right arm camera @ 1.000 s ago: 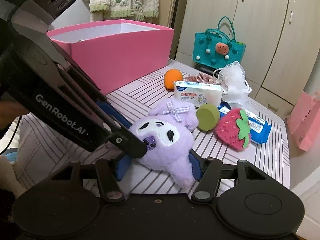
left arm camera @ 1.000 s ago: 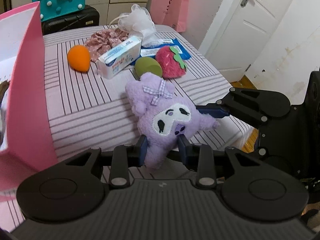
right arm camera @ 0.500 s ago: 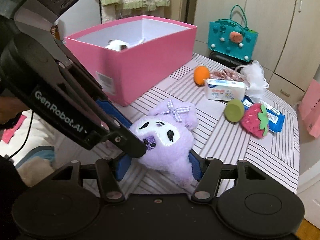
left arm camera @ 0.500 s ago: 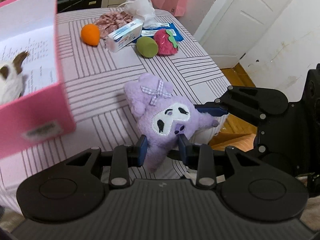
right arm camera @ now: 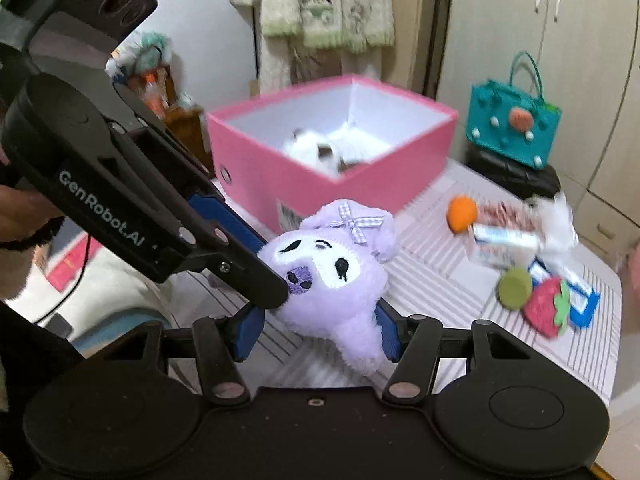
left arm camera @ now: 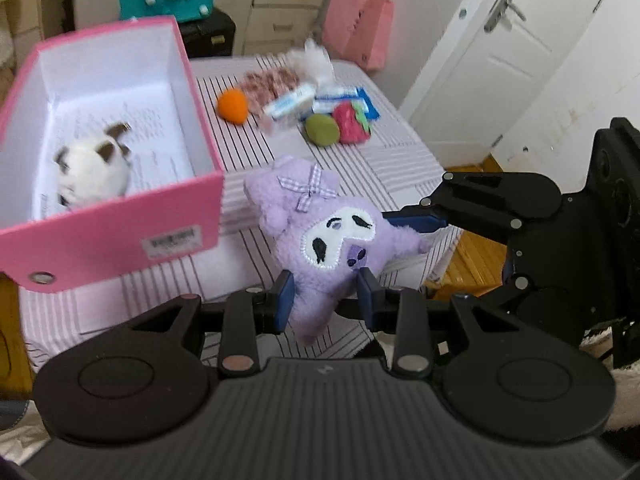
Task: Organize soft objects
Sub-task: 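Lift the purple plush with the left gripper and carry it over the box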
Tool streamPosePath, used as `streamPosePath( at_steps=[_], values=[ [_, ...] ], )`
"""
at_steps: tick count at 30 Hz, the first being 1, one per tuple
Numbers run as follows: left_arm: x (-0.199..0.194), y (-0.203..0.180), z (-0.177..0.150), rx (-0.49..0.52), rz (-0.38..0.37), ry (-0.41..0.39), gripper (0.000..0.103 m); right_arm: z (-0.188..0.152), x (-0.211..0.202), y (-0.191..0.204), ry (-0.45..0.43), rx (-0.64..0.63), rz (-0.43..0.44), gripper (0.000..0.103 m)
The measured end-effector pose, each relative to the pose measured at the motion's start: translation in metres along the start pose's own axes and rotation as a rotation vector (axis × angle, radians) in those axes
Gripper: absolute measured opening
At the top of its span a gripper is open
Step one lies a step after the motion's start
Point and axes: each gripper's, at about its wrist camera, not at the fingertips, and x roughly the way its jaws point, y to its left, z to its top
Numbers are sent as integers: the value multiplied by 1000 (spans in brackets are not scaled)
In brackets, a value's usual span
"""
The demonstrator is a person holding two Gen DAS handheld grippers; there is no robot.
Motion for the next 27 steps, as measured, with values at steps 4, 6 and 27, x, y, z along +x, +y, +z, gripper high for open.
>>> streamPosePath(
  at_steps=[4,6,27],
  values=[
    [-21,1,2,9,33,-56,32,14,-11,9,-52,-46,-12,63],
    [-30,3,5,8,50,-85,32,22,-13,13,-70,-67,-22,63],
    [-4,177,126,-229,139,-147,32,187,123,-49,-35,-201,118,60]
  ],
)
